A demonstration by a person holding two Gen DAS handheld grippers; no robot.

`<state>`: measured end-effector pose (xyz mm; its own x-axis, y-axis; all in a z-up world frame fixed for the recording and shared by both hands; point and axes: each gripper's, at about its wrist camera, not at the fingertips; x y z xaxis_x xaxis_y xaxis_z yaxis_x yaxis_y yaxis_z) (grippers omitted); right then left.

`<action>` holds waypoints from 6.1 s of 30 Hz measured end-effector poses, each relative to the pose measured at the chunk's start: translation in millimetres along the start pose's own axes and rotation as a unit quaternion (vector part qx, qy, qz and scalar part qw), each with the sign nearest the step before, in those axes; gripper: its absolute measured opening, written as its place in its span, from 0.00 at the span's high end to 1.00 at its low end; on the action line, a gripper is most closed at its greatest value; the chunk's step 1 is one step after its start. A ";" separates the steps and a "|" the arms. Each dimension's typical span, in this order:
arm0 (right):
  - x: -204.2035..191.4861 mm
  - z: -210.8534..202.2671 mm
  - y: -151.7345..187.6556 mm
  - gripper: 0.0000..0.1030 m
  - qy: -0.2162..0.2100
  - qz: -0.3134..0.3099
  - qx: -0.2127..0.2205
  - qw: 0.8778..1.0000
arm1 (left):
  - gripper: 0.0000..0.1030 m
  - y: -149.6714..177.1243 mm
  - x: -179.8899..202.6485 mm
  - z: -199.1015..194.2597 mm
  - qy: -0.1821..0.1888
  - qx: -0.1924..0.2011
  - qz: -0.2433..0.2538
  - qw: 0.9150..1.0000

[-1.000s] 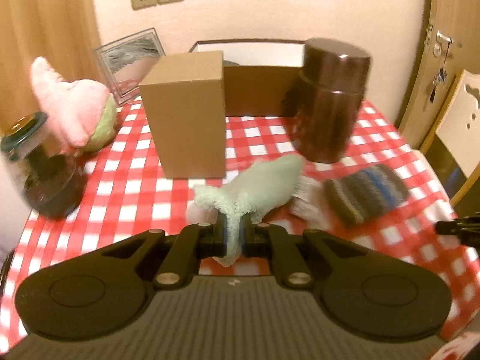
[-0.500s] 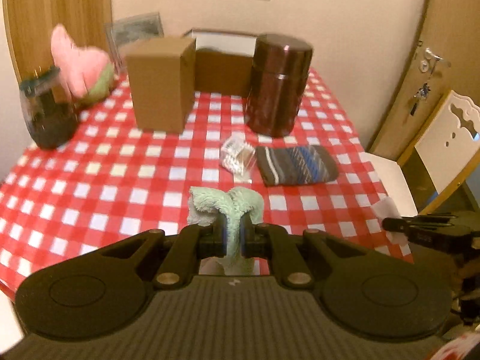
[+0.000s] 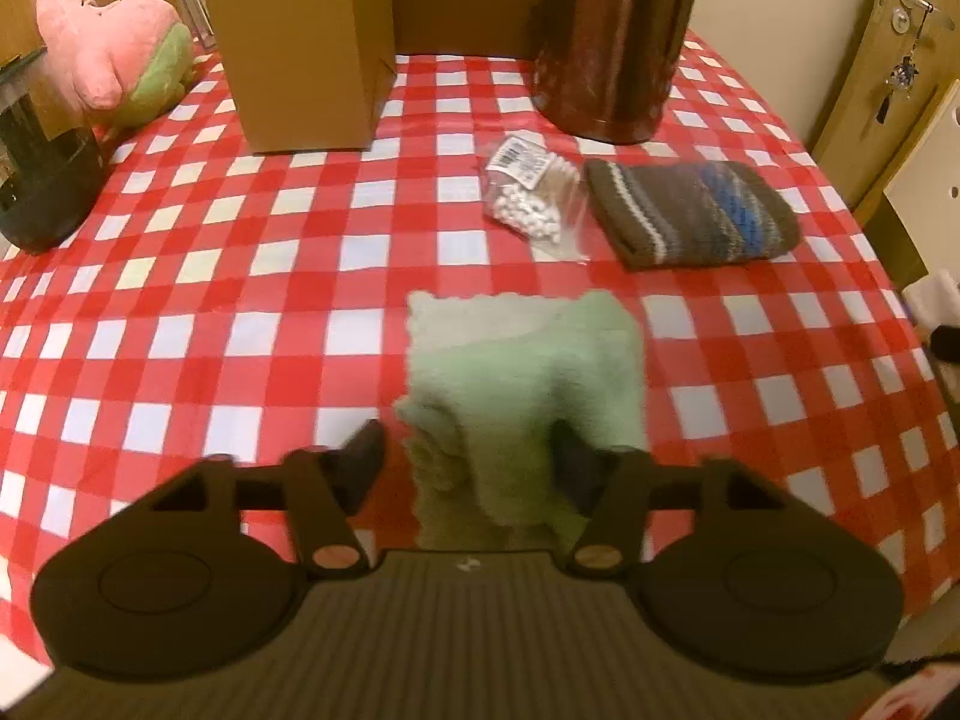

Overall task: Organize soft objects
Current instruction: 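Lift the tissue and green towel and carry them toward the white box, then lower both tools into the white box and open them to release, then move both tools back over the sock and cotton swab packet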

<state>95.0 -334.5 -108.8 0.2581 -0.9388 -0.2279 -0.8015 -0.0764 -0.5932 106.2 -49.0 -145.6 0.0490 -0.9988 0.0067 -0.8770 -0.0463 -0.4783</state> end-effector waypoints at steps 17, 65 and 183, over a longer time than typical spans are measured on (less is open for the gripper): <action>9.0 30.6 -14.4 0.94 -0.021 -0.018 -0.044 0.999 | 0.75 -11.4 5.1 16.3 0.082 0.005 -0.049 0.995; 136.9 154.6 -424.7 0.94 -0.215 -0.198 0.055 0.955 | 0.84 -392.7 176.6 15.8 -0.028 0.202 -0.155 0.967; 14.4 147.1 -150.0 0.25 -0.226 -0.344 -0.106 0.905 | 0.50 -81.6 146.6 -3.4 -0.121 0.002 -0.261 0.958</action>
<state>298.3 -287.2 -136.6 0.8916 -0.4145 -0.1822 -0.4399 -0.6979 -0.5652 183.3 -191.7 -102.6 0.5902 -0.8062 0.0418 -0.7009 -0.5375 -0.4689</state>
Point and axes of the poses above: each gripper's, at about its wrist camera, not at the fingertips, and z roughly the way its jaws point, x to its right, y to its underside, and after that the axes turned 4 degrees about -x, right-handed
